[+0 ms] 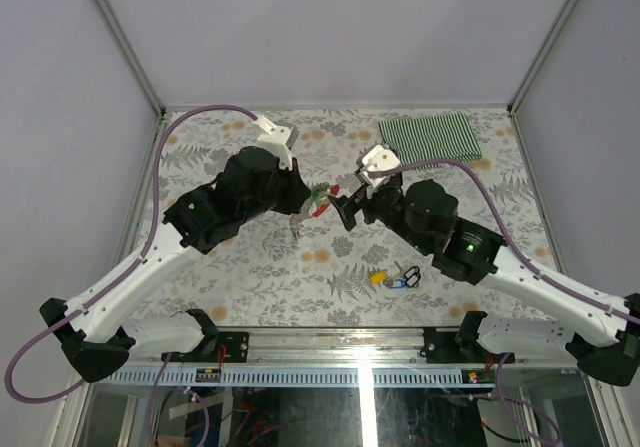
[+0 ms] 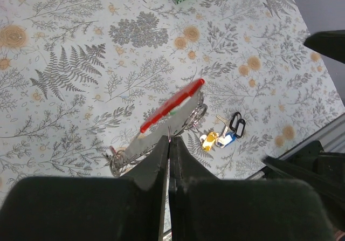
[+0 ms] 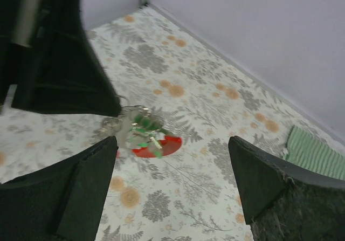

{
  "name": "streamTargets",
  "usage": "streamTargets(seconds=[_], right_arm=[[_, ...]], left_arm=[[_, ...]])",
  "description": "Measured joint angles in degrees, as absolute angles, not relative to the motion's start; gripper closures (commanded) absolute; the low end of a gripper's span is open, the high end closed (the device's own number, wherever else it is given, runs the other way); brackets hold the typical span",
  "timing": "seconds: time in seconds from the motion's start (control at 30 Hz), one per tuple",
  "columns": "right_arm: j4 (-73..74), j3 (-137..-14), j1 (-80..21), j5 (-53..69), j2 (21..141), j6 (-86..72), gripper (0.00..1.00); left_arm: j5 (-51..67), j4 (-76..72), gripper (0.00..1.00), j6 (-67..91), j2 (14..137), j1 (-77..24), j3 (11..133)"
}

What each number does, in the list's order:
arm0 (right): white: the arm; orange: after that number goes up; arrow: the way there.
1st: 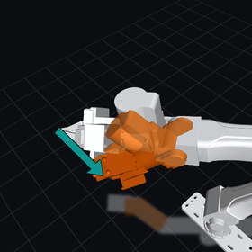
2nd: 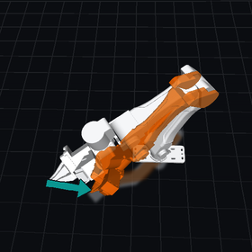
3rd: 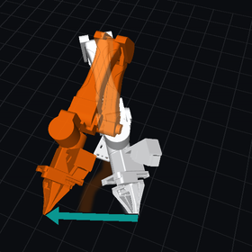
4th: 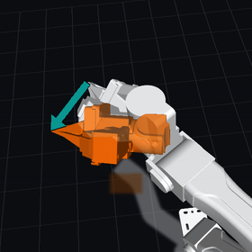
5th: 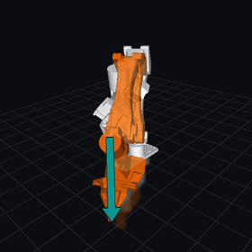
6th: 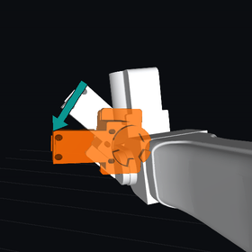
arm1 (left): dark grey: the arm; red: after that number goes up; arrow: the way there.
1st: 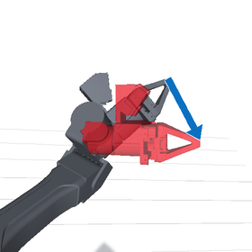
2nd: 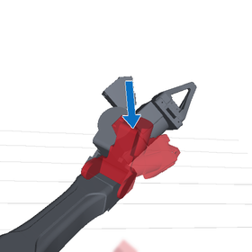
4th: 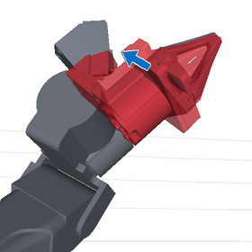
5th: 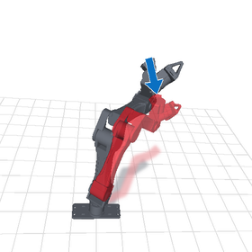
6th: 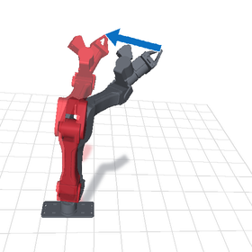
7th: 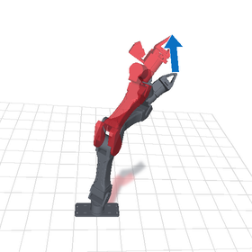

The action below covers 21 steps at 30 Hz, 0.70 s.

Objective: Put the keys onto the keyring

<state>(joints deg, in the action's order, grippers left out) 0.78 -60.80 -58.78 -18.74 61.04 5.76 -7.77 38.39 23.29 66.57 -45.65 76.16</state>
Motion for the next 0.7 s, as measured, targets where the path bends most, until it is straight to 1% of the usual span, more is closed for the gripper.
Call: streamTargets(seconds=[0.13, 0.2, 0.43, 0.7], right_arm=[[5.8, -64.2, -58.8, -9.3, 57.7, 5.4, 0.25], [8.6, -66.3, -58.8, -5.6, 57.3, 5.3, 0.28], [15.6, -68.9, -58.8, 1.0, 57.5, 3.8, 0.29], [18.3, -68.9, -58.8, 4.6, 58.9, 3.7, 0.29]], left_arm=[[-6.1, 38.3, 1.00, 21.3, 65.4, -45.6, 76.2], [-5.0, 38.3, 1.00, 20.3, 64.8, -45.6, 76.2], [0.3, 38.4, 1.00, 17.2, 64.5, -45.6, 76.2], [7.6, 38.7, 1.00, 14.0, 64.5, -45.6, 76.2]])
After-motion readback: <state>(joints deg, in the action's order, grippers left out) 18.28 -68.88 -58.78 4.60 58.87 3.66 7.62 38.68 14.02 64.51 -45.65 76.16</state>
